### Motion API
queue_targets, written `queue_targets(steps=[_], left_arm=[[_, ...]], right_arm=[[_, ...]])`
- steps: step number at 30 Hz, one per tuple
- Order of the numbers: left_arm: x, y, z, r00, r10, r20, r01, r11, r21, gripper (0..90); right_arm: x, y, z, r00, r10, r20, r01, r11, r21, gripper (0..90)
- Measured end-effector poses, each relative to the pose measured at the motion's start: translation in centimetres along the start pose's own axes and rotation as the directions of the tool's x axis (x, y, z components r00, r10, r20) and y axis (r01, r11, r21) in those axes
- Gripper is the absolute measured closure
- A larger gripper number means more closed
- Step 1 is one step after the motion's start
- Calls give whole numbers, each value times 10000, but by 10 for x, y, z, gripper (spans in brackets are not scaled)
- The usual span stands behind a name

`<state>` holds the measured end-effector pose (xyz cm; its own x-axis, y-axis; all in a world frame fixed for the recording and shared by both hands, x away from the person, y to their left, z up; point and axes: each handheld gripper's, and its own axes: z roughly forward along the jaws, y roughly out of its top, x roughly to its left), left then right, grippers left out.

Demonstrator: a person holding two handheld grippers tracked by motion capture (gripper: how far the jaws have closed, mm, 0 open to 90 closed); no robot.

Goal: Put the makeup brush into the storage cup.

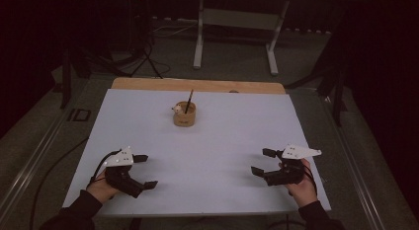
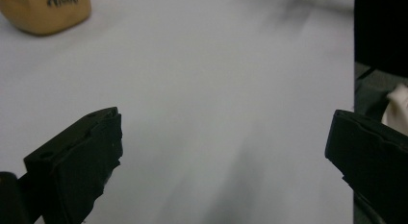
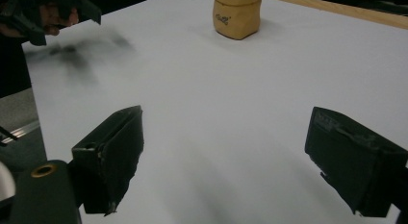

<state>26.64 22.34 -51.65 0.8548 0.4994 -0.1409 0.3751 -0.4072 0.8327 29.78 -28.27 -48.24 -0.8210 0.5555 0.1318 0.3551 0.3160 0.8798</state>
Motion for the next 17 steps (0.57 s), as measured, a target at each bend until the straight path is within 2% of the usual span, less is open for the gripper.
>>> queue_targets(steps=[4,8,10,17], left_arm=[[3,-9,-1,9995,-308,-104,309,9995,30,3],[6,-14,-4,9983,-553,-170,550,9983,-188,3],[5,-14,-6,9985,-515,-183,510,9984,-262,3],[8,-17,-7,9967,-794,-166,786,9959,-450,3]], right_arm=[[-1,-1,1,10000,-27,-64,27,10000,90,138],[-1,-1,1,10000,-4,-60,4,10000,84,138],[-1,-2,1,10000,15,-32,-14,9999,110,138],[-2,-1,0,10000,7,15,-7,10000,-42,139]])
